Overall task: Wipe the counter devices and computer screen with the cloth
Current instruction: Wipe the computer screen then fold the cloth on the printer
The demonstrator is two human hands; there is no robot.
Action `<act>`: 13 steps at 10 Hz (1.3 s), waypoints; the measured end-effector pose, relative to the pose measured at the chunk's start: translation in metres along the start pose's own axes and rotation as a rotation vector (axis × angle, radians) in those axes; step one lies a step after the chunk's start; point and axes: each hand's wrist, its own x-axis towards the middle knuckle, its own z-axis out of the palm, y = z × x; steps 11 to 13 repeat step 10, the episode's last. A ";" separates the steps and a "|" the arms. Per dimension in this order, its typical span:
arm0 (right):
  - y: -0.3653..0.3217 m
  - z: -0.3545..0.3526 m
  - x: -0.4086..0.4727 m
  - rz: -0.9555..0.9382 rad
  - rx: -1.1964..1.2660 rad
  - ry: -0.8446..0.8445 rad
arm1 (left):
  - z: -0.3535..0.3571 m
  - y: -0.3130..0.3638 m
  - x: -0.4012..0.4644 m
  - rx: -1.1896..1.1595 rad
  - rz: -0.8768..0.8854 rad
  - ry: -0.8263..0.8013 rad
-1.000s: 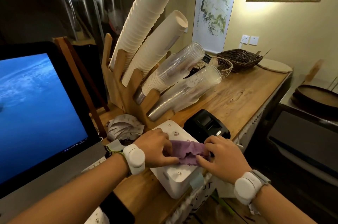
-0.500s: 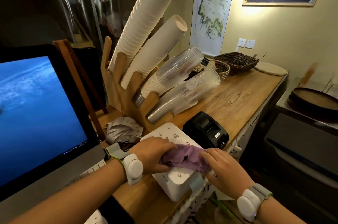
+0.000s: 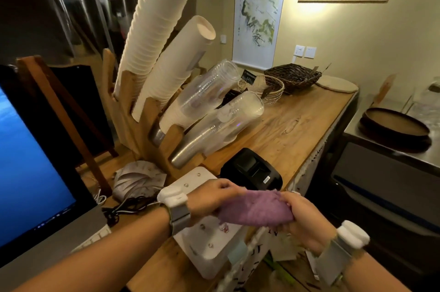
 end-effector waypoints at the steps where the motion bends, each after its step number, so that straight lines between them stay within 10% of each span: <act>1: -0.001 -0.031 0.012 0.000 -0.021 -0.001 | 0.019 0.012 0.032 0.066 0.004 0.001; 5: -0.044 -0.114 0.148 -0.080 -0.178 0.319 | 0.052 0.077 0.233 0.261 0.086 0.261; 8: -0.031 -0.128 0.255 -0.059 -0.227 0.332 | 0.027 0.054 0.328 0.482 0.013 0.353; 10: -0.016 -0.131 0.269 -0.048 -0.795 0.291 | 0.019 0.035 0.350 0.911 -0.159 0.376; 13: -0.016 -0.131 0.269 -0.048 -0.795 0.291 | 0.019 0.035 0.350 0.911 -0.159 0.376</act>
